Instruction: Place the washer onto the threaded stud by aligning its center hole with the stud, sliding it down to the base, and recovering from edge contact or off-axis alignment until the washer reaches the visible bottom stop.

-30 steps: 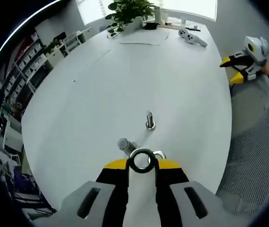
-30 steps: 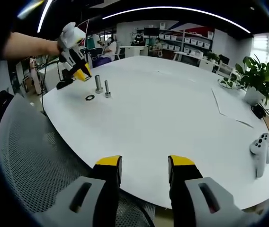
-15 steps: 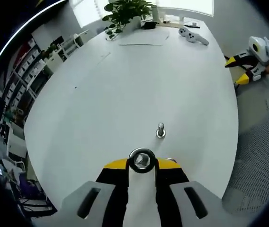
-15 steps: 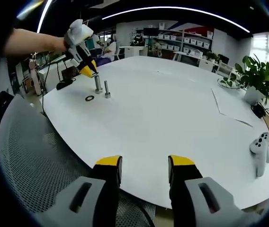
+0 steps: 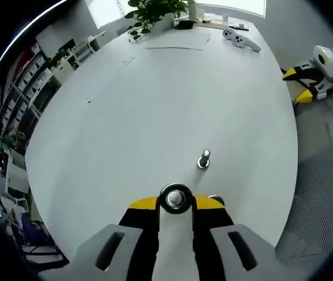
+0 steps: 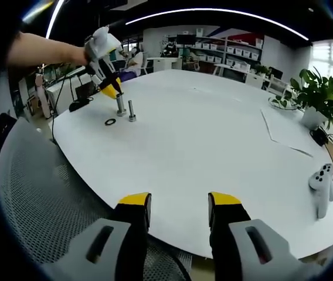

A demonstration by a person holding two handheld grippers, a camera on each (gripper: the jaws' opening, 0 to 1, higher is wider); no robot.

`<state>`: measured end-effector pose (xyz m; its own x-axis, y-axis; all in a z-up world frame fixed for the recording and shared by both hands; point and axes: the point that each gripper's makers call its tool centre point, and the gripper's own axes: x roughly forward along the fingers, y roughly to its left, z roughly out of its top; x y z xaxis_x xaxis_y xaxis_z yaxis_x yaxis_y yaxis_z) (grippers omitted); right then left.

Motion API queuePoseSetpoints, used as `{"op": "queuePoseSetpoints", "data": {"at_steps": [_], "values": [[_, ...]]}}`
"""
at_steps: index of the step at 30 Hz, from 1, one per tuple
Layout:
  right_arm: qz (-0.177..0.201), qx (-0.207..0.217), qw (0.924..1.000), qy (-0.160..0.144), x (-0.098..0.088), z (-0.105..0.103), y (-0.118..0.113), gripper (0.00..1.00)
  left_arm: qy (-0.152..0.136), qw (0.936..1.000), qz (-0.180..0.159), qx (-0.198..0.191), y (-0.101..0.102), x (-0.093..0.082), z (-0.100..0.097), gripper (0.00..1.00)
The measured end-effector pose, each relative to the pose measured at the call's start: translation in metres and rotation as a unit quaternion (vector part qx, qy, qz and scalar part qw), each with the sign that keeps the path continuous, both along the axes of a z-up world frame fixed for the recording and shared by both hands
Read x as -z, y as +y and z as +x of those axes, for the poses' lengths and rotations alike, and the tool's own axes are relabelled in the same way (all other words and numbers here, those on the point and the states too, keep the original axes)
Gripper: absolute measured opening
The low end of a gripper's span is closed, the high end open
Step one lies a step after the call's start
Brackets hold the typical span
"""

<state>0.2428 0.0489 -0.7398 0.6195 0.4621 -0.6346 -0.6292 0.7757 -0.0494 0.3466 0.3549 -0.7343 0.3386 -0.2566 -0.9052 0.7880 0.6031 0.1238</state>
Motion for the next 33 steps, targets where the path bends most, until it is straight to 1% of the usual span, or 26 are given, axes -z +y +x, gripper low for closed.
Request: {"op": "queuePoseSetpoints", "data": {"at_steps": [4, 10, 17, 22, 24, 25, 26, 27, 29, 31, 33], "values": [[0.0, 0.0, 1.0, 0.002, 0.001, 0.0, 0.0, 0.41, 0.009, 0.9999, 0.007, 0.008, -0.002, 0.007, -0.001, 0.18], [-0.001, 0.0, 1.0, 0.005, 0.002, -0.001, 0.0, 0.41, 0.025, 0.9994, 0.02, 0.012, 0.0, 0.021, 0.001, 0.18], [-0.002, -0.001, 1.0, 0.008, 0.003, -0.001, 0.0, 0.41, 0.043, 0.9988, 0.023, 0.01, 0.0, 0.037, 0.001, 0.18], [-0.003, 0.001, 1.0, 0.008, 0.003, -0.001, -0.001, 0.41, 0.052, 0.9982, 0.027, 0.013, -0.001, 0.044, -0.001, 0.18], [-0.005, 0.0, 0.9999, 0.009, 0.003, -0.001, -0.001, 0.41, 0.049, 0.9984, 0.023, 0.016, -0.002, 0.045, 0.0, 0.19], [-0.005, 0.0, 0.9999, 0.009, 0.003, -0.001, -0.001, 0.41, 0.065, 0.9976, 0.021, 0.009, -0.001, 0.047, -0.004, 0.19], [-0.006, 0.0, 0.9999, 0.01, 0.003, -0.002, -0.001, 0.41, 0.072, 0.9971, 0.019, 0.01, -0.001, 0.048, -0.006, 0.19], [-0.006, 0.0, 0.9999, 0.01, 0.003, -0.002, -0.001, 0.41, 0.077, 0.9969, 0.01, 0.01, -0.002, 0.048, -0.007, 0.2], [-0.006, 0.001, 0.9999, 0.01, 0.003, -0.002, -0.001, 0.41, 0.073, 0.9972, 0.014, 0.009, 0.001, 0.049, -0.005, 0.2], [-0.005, 0.001, 0.9999, 0.01, 0.003, -0.002, -0.001, 0.41, 0.074, 0.9968, 0.017, 0.022, 0.002, 0.049, -0.007, 0.2], [-0.005, 0.0, 0.9999, 0.01, 0.003, -0.002, -0.001, 0.41, 0.077, 0.9967, 0.022, 0.016, 0.005, 0.051, -0.011, 0.22]]}}
